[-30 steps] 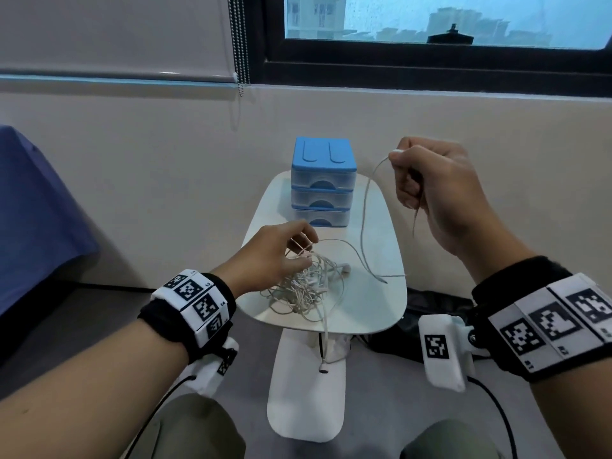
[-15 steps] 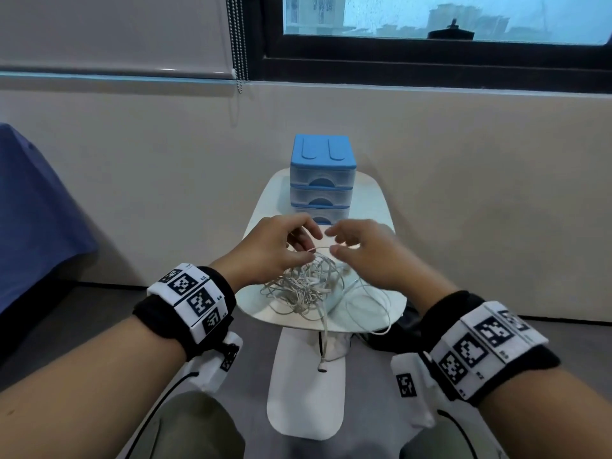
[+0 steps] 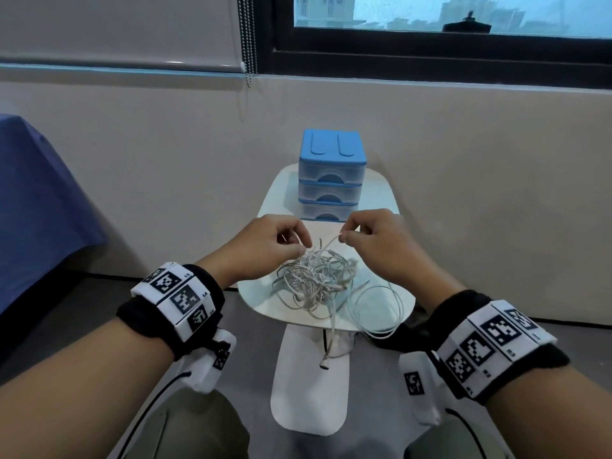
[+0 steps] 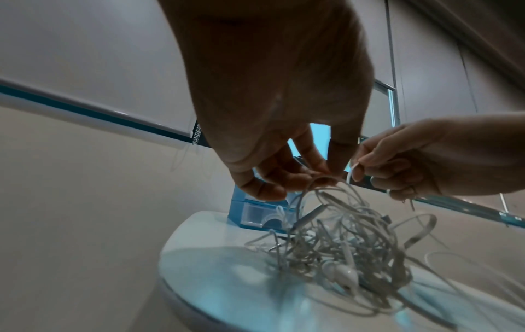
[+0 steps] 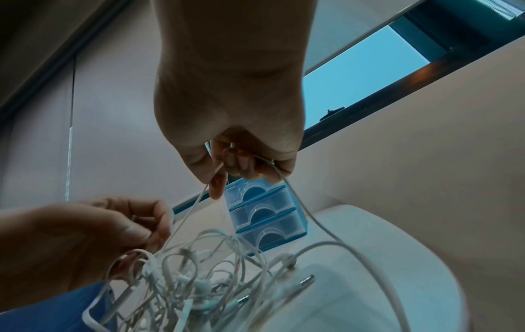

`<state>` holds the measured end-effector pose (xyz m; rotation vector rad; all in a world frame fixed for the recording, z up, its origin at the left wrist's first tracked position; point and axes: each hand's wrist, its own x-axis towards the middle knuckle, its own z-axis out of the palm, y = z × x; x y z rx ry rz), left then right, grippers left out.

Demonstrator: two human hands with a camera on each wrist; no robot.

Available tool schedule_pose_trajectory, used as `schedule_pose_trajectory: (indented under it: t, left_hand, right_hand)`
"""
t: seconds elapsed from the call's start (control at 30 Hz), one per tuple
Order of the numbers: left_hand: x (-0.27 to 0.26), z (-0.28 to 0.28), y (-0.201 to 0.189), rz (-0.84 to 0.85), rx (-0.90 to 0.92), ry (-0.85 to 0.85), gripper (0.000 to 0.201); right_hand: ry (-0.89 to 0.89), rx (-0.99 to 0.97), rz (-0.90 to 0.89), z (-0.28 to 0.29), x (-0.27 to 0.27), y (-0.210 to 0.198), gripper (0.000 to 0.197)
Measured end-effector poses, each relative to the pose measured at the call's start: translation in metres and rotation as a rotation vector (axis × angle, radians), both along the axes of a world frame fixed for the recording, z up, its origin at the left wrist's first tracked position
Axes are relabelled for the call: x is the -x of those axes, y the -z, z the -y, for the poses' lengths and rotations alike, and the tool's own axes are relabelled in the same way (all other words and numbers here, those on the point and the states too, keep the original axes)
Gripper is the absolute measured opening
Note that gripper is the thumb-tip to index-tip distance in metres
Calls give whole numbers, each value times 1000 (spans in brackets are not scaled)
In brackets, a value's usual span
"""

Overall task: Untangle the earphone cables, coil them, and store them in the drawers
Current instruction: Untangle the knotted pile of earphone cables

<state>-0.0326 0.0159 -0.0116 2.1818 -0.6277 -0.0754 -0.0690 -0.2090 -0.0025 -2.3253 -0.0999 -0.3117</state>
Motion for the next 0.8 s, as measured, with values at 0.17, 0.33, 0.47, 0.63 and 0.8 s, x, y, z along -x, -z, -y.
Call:
schedule_pose_trajectory:
  t: [0.17, 0.33, 0.47, 0.63, 0.8]
  left_hand:
    - [9, -6, -3, -94, -139, 191, 21]
    - [-1, -9, -3, 70, -331, 160, 21]
    - [-6, -5, -2, 121, -407, 174, 20]
    - [-9, -1, -5, 152, -356, 210, 12]
    - [-10, 0, -9, 191, -316, 191, 11]
  right_hand:
    - [-25, -46, -18, 7, 0, -1, 14]
    - [-31, -147, -98, 7, -1, 9, 13]
    - [-13, -147, -136, 3, -3, 12, 13]
    - [-39, -89, -177, 0, -4, 9, 15]
    - [31, -114, -193, 8, -12, 4, 20]
